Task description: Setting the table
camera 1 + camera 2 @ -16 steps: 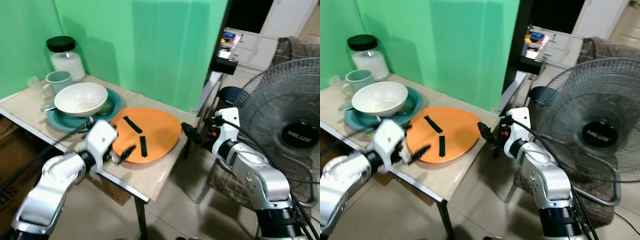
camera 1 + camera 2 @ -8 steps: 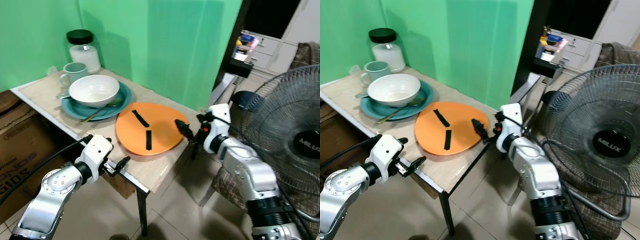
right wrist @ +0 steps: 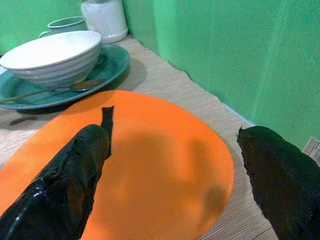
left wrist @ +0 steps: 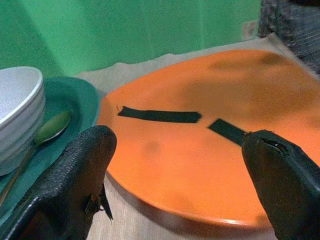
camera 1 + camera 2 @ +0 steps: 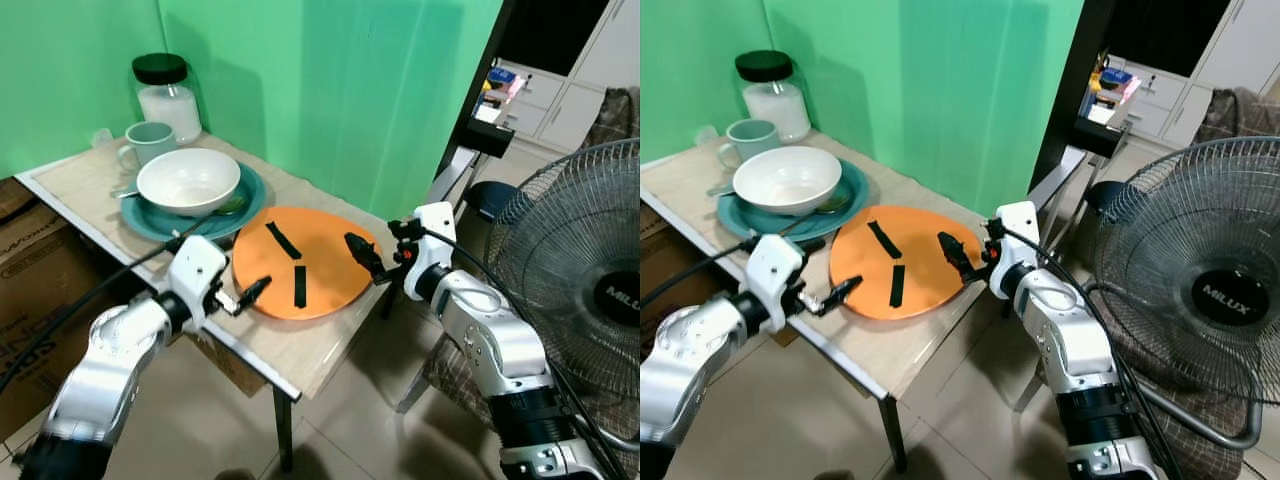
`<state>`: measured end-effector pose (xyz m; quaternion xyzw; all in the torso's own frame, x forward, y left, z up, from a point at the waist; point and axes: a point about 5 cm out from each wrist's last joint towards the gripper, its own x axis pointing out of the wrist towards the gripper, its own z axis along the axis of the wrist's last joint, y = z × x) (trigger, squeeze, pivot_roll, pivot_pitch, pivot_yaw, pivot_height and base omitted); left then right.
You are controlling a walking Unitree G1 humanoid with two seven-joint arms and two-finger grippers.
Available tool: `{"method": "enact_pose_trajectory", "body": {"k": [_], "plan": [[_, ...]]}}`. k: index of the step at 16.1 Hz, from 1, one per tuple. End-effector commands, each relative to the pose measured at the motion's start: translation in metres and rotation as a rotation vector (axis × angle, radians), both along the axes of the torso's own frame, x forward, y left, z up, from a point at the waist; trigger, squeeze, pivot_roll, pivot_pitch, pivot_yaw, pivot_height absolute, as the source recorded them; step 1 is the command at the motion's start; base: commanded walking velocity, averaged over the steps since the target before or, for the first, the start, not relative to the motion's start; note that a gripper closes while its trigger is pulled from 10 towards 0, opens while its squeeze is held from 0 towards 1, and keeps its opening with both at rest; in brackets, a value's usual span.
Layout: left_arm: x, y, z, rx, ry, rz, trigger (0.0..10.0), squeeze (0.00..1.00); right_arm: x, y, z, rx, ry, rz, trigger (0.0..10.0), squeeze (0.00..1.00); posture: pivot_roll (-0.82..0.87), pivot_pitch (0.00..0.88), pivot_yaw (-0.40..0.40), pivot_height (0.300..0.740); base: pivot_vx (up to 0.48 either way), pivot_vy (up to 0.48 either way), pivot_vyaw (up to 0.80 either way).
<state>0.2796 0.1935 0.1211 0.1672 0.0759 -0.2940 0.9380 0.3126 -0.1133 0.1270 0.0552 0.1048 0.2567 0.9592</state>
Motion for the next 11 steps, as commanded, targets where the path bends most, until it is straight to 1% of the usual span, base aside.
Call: {"method": "enact_pose_trajectory", "body": {"k": [1, 2, 4, 7, 9, 11], "plan": [[0.003, 0.000, -0.008, 0.016, 0.031, -0.009, 10.0, 0.00, 0.003, -0.004, 0.003, -0.008, -0.016, -0.008, 10.0, 0.00, 0.11, 0.000, -0.062, 0.740, 0.000, 0.000, 0.00], [0.005, 0.001, -0.014, 0.036, 0.056, -0.013, 10.0, 0.00, 0.003, -0.005, 0.003, -0.012, -0.017, -0.008, 10.0, 0.00, 0.10, 0.000, -0.057, 0.740, 0.000, 0.000, 0.00], [0.005, 0.003, -0.022, 0.044, 0.091, -0.019, 10.0, 0.00, 0.005, -0.007, 0.002, -0.017, -0.017, -0.020, 10.0, 0.00, 0.10, 0.000, -0.057, 0.740, 0.000, 0.000, 0.00], [0.002, 0.005, -0.029, 0.061, 0.110, -0.027, 10.0, 0.00, 0.008, -0.009, 0.001, -0.009, -0.007, -0.059, 10.0, 0.00, 0.10, 0.000, -0.057, 0.740, 0.000, 0.000, 0.00], [0.000, 0.005, -0.035, 0.068, 0.122, -0.033, 10.0, 0.00, 0.011, -0.012, 0.000, 0.003, 0.012, -0.088, 10.0, 0.00, 0.09, 0.000, -0.049, 0.740, 0.000, 0.000, 0.00], [-0.003, 0.004, -0.042, 0.067, 0.142, -0.041, 10.0, 0.00, 0.012, -0.012, -0.004, 0.003, 0.050, -0.075, 10.0, 0.00, 0.09, 0.000, -0.054, 0.740, 0.000, 0.000, 0.00]]}}
